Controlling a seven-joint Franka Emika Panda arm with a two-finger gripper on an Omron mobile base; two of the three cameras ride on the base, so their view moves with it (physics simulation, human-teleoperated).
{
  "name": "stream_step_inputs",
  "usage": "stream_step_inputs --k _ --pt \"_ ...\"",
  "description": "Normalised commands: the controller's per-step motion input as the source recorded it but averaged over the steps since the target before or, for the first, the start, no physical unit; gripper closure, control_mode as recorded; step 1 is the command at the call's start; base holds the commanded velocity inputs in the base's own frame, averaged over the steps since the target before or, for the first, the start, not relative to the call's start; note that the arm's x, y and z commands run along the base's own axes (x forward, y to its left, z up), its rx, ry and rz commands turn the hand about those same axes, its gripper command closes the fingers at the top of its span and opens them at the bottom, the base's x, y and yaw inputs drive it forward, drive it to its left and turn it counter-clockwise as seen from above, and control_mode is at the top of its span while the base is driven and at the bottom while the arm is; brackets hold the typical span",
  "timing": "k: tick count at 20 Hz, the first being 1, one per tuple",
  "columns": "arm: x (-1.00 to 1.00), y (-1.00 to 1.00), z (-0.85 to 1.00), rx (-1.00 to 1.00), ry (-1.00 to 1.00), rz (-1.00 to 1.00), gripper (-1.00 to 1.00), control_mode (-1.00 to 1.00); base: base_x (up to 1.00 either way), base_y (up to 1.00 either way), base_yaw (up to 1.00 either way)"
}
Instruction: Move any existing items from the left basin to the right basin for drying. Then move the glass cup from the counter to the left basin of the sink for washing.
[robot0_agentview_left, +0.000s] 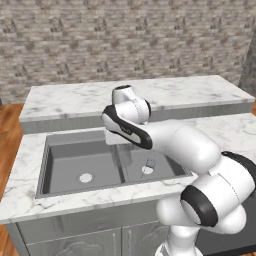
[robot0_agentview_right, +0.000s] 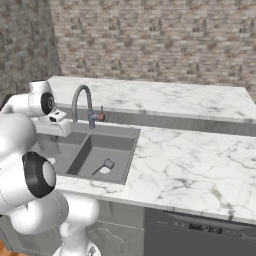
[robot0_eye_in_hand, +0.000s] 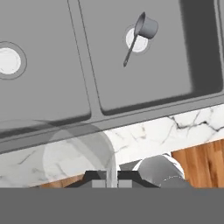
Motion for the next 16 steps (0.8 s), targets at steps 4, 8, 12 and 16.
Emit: stream_step_inputs --k 4,8,12,16 --pt "0.00 0.49 0.00 0.01 0.00 0.10 1.00 -1.00 0.00 0.00 0.00" --pt "0.05 0.46 -0.05 0.01 0.00 0.09 1.00 -1.00 0.00 0.00 0.00" --pt "0.12 0.22 -0.06 0.01 0.01 0.06 1.00 -1.00 0.00 0.00 0.00" --pt "0.44 0.31 -0.16 0.00 0.01 0.00 1.00 -1.00 0.00 0.00 0.00"
